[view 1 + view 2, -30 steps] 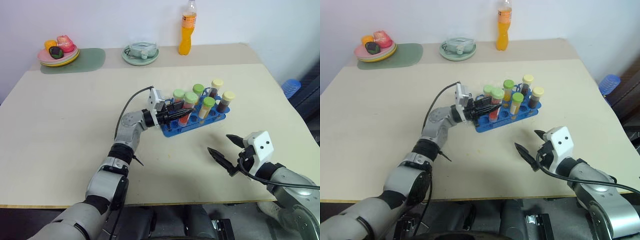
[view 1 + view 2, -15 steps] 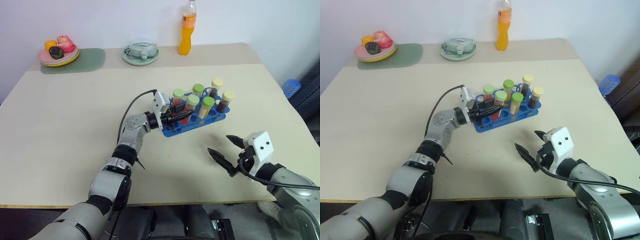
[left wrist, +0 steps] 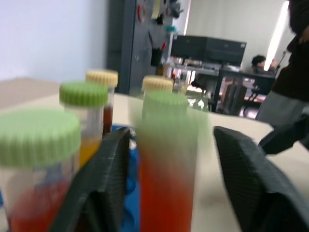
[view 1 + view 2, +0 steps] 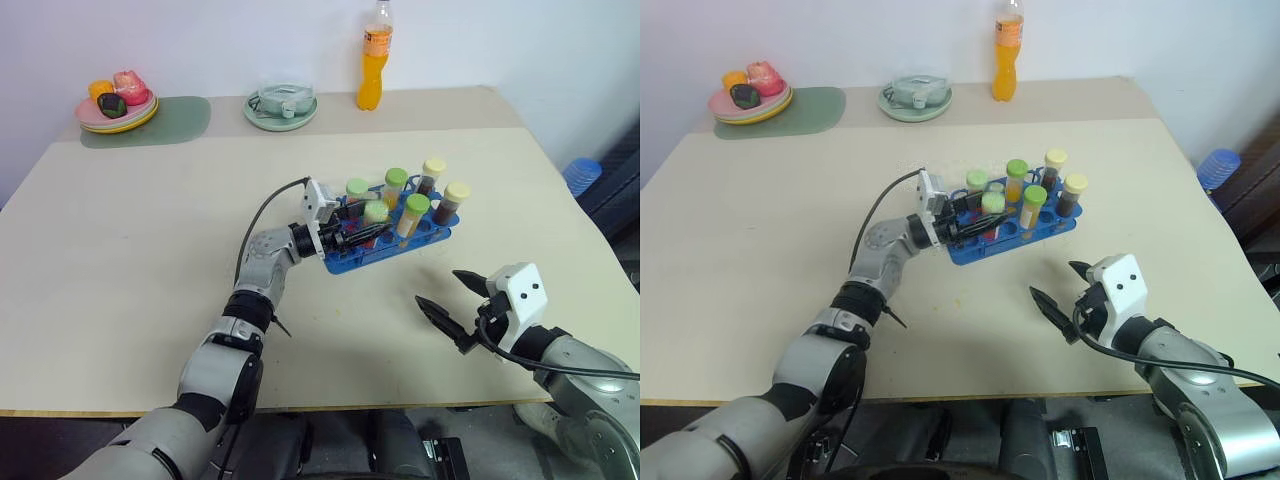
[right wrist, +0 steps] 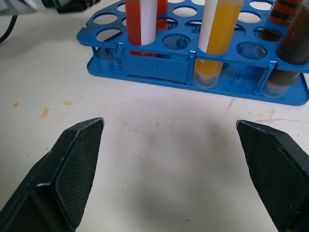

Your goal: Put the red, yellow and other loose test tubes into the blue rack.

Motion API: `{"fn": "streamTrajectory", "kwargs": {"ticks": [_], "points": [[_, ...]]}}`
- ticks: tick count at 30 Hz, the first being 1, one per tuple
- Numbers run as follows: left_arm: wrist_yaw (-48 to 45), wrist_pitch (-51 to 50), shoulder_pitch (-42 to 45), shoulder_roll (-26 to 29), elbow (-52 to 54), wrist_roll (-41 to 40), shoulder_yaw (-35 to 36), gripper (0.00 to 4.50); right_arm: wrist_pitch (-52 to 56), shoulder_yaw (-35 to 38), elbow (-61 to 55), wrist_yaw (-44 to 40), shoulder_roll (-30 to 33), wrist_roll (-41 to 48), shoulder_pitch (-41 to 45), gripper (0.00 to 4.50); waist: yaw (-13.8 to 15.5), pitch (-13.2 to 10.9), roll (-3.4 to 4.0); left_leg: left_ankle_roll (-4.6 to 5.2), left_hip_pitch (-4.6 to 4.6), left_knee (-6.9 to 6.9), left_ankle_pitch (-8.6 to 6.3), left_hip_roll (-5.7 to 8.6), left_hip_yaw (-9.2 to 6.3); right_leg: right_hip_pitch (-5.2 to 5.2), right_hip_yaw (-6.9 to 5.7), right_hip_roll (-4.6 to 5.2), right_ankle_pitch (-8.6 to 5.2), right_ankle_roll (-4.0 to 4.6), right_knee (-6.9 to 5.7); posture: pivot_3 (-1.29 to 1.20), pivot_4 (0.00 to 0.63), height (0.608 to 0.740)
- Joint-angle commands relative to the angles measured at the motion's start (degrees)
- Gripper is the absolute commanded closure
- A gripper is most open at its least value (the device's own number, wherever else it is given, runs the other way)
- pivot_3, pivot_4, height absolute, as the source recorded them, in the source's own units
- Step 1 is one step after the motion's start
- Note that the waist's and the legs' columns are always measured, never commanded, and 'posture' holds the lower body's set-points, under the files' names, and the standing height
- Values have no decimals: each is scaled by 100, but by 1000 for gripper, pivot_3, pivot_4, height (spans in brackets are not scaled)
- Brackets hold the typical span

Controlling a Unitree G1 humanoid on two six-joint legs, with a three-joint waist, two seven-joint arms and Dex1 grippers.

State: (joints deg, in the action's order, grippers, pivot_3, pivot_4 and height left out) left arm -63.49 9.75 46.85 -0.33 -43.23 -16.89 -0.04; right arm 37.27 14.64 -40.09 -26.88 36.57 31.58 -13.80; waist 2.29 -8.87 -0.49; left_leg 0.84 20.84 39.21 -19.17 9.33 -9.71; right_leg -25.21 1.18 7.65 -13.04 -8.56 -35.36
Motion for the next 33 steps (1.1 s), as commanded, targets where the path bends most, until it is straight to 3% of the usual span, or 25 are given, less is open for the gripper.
{"fn": "streamTrajectory", "kwargs": {"ticks": [1,11,19,25,33], "points": [[121,-60,-171,92,587,-39,-15,1855,-88,95,-8,-75,24,-21,45,0,-2,0,1,0,0,0,0,0,0,0,0,0,0,0,0,0,150,740],[933,-916,-1099,652,2434,-18,-66,1855,-261,109,616,-232,120,-270,630,0,-4,1,2,0,-2,-1,0,-1,0,0,2,-1,0,0,-2,0,150,740],[1389,-1033,-1913,1419,3122,-88,330,1855,-973,87,1664,-367,53,-663,1325,0,-15,3,5,0,-15,-8,0,-1,4,4,5,-2,0,0,-1,0,150,740],[1617,-1773,-3070,2023,4597,-568,687,1855,-1338,253,2445,-618,105,-779,1512,0,-3,3,6,0,-15,-9,0,-2,3,7,5,-1,0,1,0,0,150,740],[2240,-2447,-4360,2402,6132,-953,1158,1855,-1685,392,3116,-1049,198,-836,1514,0,-3,5,14,1,-38,-17,-2,-5,4,25,8,-4,-1,2,1,0,150,740]]}}
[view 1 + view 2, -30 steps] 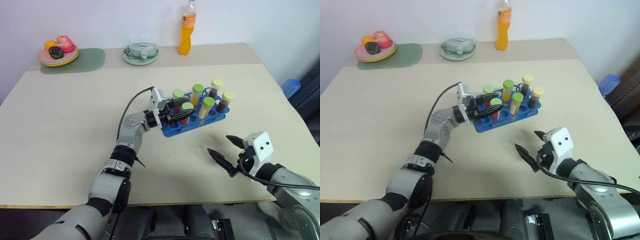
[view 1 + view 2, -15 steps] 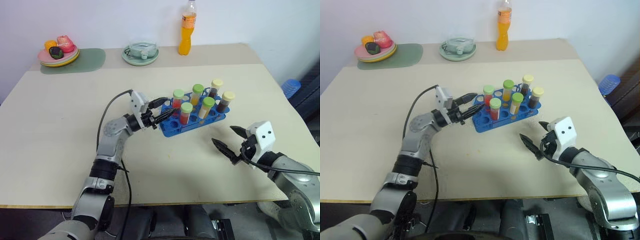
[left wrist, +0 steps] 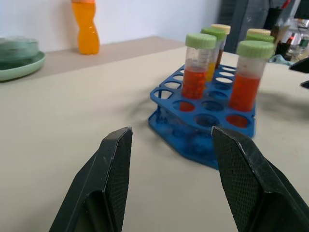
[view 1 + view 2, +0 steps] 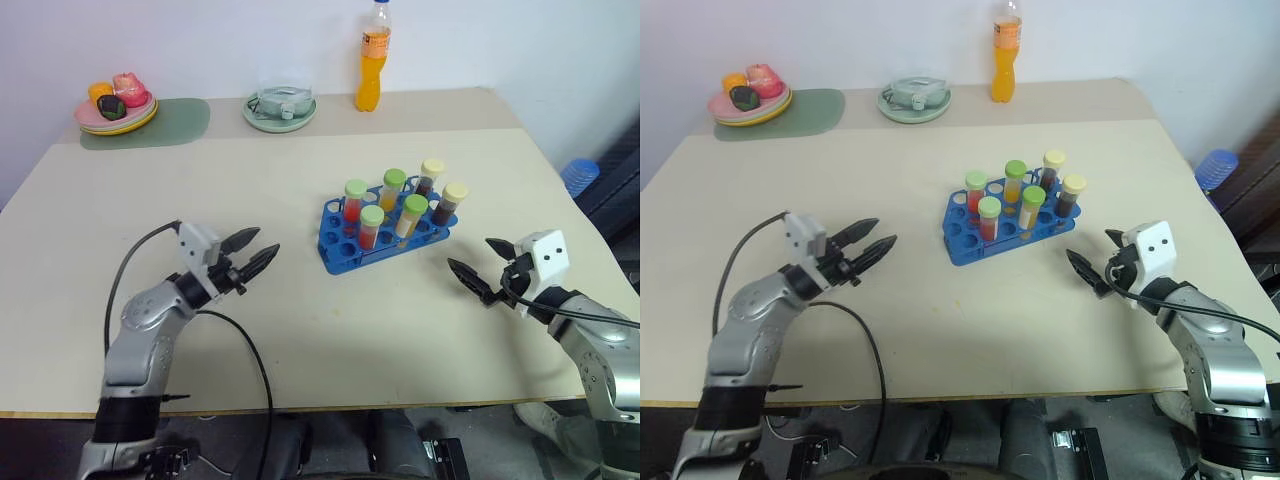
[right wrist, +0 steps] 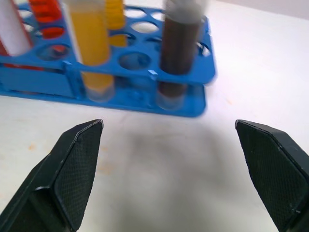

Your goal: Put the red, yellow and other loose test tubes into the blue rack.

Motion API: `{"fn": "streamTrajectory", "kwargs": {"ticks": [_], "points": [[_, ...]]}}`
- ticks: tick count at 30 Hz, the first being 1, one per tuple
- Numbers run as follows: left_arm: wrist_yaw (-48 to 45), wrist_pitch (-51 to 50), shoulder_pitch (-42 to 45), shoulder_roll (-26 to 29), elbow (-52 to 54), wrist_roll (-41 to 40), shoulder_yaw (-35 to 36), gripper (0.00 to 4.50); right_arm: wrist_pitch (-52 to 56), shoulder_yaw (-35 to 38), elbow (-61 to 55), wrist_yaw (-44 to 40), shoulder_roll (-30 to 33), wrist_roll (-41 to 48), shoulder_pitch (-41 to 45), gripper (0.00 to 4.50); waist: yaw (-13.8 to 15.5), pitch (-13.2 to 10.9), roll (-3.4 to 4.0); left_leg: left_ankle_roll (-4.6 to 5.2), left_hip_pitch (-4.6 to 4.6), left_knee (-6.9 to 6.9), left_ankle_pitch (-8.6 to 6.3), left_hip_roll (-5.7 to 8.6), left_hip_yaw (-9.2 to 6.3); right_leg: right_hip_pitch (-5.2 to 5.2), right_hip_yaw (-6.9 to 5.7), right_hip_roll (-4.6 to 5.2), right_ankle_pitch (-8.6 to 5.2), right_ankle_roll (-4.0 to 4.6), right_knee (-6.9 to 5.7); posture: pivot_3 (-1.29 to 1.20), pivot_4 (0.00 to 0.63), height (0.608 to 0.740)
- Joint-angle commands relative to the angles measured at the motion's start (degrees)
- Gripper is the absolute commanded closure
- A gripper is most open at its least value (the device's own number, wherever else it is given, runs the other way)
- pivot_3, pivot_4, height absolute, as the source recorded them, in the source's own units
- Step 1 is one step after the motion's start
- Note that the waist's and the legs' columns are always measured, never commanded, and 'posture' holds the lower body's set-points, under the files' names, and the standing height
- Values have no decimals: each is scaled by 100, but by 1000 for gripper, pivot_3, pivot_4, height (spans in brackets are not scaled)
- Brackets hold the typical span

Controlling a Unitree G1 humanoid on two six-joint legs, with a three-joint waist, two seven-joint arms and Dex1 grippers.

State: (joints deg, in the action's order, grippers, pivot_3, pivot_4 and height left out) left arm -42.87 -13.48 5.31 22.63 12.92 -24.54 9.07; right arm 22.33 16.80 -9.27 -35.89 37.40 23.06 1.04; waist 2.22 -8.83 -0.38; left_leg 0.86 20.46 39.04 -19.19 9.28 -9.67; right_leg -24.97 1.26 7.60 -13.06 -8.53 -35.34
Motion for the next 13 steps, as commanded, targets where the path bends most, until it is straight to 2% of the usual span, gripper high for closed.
{"fn": "streamTrajectory", "kwargs": {"ticks": [1,6,13], "points": [[218,-173,-359,147,656,-219,309,1855,-225,156,84,-211,139,-15,2,0,6,1,3,0,0,0,0,0,1,1,0,0,0,0,0,0,150,740],[353,-293,-861,306,997,-361,535,1855,-373,149,286,-389,154,-63,4,0,14,4,10,0,-3,0,0,0,1,5,1,0,0,0,2,0,150,740],[577,-334,-856,297,998,-368,520,1855,-426,106,325,-449,112,-81,-44,0,9,6,14,0,-5,-1,-1,0,2,8,1,0,0,1,5,0,150,740]]}}
